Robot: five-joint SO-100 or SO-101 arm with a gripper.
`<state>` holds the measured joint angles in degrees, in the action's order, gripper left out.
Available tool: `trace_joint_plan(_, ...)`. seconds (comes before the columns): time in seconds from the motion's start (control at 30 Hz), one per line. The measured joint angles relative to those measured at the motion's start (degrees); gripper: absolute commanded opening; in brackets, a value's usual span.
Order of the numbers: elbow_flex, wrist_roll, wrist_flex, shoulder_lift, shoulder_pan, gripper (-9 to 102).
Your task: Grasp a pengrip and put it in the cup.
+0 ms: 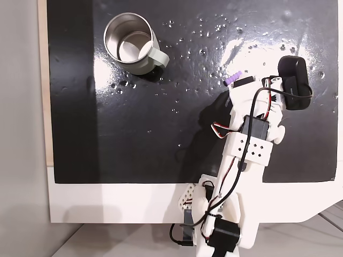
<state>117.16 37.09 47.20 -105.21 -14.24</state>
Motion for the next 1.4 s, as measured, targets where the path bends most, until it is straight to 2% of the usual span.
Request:
trace_joint_plan(0.13,-0.35,1.49,-1.23,4.22,0.0,22)
trace_joint_plan(0.33,-1.93,1.76,-3.52,9.76,0.0,22)
trace_joint_plan(0.97,-11.69,0.53,-3.52,26.1,2.29,22)
trace_joint_plan(1.2,-13.01,0.53,-3.52,27.42,2.55,11)
trace_joint_plan(1.4,-18.81,0.53,1.67,31.03,2.64,4)
